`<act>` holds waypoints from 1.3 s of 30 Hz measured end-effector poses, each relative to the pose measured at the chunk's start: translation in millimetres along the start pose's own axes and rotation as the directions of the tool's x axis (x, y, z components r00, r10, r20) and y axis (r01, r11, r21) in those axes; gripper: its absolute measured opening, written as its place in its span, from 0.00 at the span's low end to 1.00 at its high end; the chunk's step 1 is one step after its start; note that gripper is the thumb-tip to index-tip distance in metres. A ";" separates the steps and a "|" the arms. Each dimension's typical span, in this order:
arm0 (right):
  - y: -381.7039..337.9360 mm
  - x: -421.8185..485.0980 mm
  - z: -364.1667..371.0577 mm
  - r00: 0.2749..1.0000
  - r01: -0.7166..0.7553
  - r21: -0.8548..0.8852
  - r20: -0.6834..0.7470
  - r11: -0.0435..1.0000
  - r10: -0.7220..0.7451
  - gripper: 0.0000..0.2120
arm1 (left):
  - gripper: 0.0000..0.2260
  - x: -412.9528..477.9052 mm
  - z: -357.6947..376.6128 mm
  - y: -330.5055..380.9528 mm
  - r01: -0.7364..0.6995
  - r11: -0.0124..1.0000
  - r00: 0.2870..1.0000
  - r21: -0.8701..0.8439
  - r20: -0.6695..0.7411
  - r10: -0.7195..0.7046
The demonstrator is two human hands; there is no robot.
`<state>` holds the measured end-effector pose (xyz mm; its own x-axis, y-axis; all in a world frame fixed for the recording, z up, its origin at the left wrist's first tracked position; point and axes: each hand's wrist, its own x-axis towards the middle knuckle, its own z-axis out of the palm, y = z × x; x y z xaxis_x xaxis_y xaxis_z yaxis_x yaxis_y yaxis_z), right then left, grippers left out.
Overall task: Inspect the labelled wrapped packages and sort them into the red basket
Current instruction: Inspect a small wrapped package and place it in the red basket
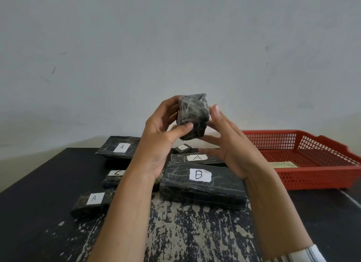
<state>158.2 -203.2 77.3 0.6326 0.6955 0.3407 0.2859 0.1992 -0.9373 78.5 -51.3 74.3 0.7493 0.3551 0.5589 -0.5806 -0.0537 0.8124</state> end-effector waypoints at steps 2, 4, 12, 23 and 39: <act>2.1 2.2 0.1 0.999 0.004 0.031 -0.035 0.999 -0.003 0.32 | 0.25 -1.3 1.1 0.2 -0.036 0.999 0.999 0.008 0.037 0.035; 2.9 3.4 1.1 0.998 0.013 0.055 -0.067 0.998 -0.010 0.31 | 0.25 -2.8 2.1 1.0 -0.061 0.998 0.996 0.026 0.074 0.059; 4.1 6.0 -0.9 0.987 0.062 0.116 -0.157 0.991 -0.043 0.24 | 0.33 -3.8 0.9 6.2 0.072 0.990 0.984 0.118 0.151 -0.089; 7.5 6.5 -4.9 0.996 0.031 0.120 -0.084 0.992 -0.021 0.28 | 0.20 -4.3 10.3 9.1 0.180 0.984 0.984 0.013 -0.008 -0.180; 7.9 6.1 -4.3 0.995 0.039 0.075 -0.097 0.996 -0.032 0.21 | 0.28 -3.3 12.4 5.7 0.193 0.977 0.980 0.096 -0.064 -0.187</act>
<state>167.4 -200.3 72.3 0.6896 0.6189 0.3761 0.2555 0.2780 -0.9260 76.7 -64.4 79.1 0.8228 0.4180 0.3850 -0.3919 -0.0734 0.9171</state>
